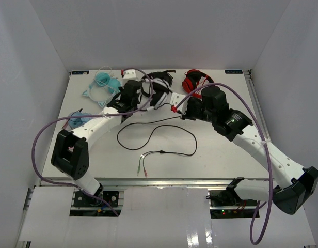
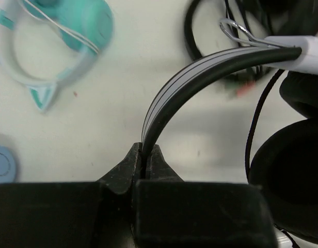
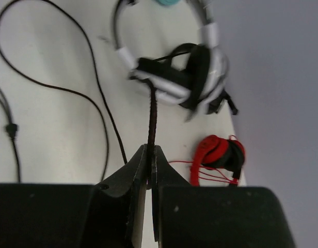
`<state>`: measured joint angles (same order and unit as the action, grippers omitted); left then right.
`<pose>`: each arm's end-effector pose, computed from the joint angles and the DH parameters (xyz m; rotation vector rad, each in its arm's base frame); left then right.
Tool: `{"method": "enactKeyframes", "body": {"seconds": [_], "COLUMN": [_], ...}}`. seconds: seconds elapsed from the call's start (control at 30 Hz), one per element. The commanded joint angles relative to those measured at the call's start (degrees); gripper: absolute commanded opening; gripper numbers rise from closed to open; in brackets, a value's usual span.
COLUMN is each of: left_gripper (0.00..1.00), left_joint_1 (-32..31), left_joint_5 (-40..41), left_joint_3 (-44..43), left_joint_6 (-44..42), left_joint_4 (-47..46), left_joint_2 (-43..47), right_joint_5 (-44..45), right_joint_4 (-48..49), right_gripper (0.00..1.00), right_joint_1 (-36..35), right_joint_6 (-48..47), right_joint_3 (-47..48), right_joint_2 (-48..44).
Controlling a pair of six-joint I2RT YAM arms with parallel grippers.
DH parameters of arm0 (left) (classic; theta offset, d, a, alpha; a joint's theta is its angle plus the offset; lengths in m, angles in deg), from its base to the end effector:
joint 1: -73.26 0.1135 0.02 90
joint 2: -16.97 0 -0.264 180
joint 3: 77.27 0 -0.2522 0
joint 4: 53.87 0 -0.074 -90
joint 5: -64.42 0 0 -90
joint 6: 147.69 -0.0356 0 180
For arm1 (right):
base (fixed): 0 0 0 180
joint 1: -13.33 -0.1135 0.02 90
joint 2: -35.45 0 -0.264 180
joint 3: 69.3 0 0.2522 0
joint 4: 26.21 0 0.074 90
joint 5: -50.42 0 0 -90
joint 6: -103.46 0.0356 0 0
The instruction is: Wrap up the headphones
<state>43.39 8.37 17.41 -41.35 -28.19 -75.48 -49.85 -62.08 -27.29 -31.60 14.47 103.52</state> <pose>0.3295 -0.1663 0.2899 -0.0954 2.0374 0.1345 0.1982 0.1783 0.3890 -1.3902 1.3225 0.1202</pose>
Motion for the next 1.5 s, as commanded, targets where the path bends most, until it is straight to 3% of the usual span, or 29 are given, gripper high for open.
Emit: {"method": "enactKeyframes", "body": {"seconds": [0.0,0.17,0.33,0.43,0.6,0.97,1.27,1.47], "left_gripper": [0.00,0.00,0.00,0.00,0.00,0.00,0.00,0.00], "left_joint_1": [-4.7,-7.9,-8.0,-8.0,-8.0,-8.1,-8.1,-8.7], "left_joint_5": [-11.4,-23.1,-36.3,-38.5,-30.4,-14.2,-3.7,-12.1], "left_joint_3": [3.4,9.0,15.9,19.0,20.0,20.4,20.5,22.7], "left_joint_6": [-7.7,-13.1,-17.2,-19.7,-22.9,-32.1,-39.7,-36.4], "left_joint_4": [-4.2,-5.5,-8.0,-8.1,-6.1,-8.6,-14.4,-12.2], "left_joint_2": [4.7,9.2,19.1,24.1,26.9,25.5,23.1,26.9], "right_joint_5": [12.2,20.5,15.2,12.8,1.7,-26.1,-33.3,-17.5], "right_joint_4": [1.3,6.8,9.3,9.5,8.3,-0.5,-2.8,4.2], "right_gripper": [0.08,0.08,0.08,0.08,0.08,0.08,0.08,0.08], "right_joint_1": [-0.7,-0.4,3.5,6.6,9.9,14.8,15.5,15.5], "right_joint_6": [-7.2,-11.2,-9.4,-8.5,-4.5,4.7,9.4,11.3], "right_joint_3": [3.8,0.8,-4.2,-5.6,-5.7,4.6,7.3,5.7], "right_joint_2": [2.1,3.7,3.3,3.6,1.4,3.3,3.7,4.9]}}
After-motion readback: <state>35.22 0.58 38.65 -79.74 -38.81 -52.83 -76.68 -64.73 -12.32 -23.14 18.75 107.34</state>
